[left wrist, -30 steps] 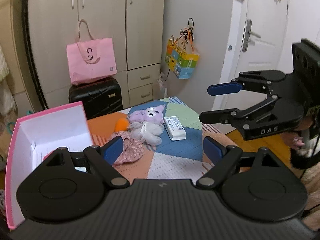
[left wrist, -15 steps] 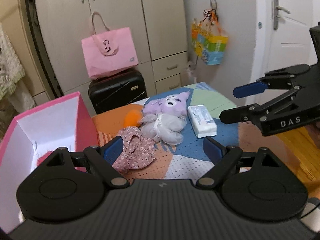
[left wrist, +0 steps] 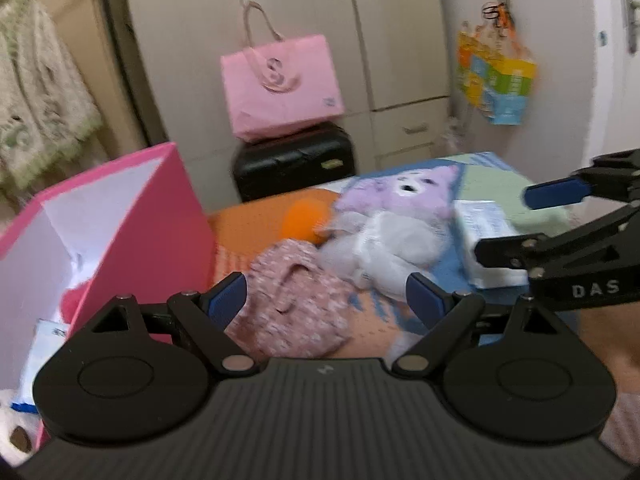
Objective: Organize soft objects
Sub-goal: 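Close the left tool on the pink floral cloth while the right tool grasps the white tissue pack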
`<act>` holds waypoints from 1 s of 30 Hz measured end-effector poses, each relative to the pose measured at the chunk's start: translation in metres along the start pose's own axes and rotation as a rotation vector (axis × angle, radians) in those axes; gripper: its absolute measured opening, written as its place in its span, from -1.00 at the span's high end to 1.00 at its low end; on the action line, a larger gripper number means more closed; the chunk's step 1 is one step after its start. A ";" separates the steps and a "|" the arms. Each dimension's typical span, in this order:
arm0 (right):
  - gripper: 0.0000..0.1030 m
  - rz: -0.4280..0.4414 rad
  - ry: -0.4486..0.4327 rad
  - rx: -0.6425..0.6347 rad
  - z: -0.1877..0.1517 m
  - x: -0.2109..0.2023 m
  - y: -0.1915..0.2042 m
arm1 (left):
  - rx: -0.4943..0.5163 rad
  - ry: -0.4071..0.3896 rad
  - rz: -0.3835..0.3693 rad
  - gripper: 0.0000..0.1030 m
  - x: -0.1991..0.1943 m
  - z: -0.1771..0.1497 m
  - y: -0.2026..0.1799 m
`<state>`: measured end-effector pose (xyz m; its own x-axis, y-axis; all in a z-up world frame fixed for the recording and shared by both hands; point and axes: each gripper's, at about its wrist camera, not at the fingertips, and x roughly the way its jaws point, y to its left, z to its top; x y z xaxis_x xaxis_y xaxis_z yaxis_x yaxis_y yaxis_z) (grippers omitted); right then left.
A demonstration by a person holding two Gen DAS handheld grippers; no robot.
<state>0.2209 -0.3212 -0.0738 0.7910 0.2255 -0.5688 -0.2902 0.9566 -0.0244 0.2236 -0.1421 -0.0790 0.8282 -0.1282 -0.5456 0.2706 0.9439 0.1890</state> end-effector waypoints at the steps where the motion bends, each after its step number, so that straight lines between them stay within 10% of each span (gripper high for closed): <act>1: -0.44 -0.009 0.002 -0.004 -0.001 0.003 0.001 | 0.007 -0.004 0.020 -0.67 0.003 -0.002 -0.001; 9: -0.49 -0.006 0.014 0.009 -0.004 0.018 -0.002 | 0.027 0.046 0.078 -0.59 0.019 -0.012 -0.004; 17: -0.58 0.002 0.018 0.020 -0.010 0.024 -0.004 | 0.084 0.066 0.001 0.44 0.011 -0.019 -0.015; 30: -0.14 0.032 0.027 -0.019 -0.026 -0.007 0.003 | -0.049 0.136 -0.223 0.60 -0.009 -0.016 -0.002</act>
<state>0.1999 -0.3248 -0.0914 0.7663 0.2510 -0.5914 -0.3256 0.9453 -0.0208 0.2076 -0.1382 -0.0878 0.6759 -0.2961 -0.6749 0.4124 0.9109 0.0134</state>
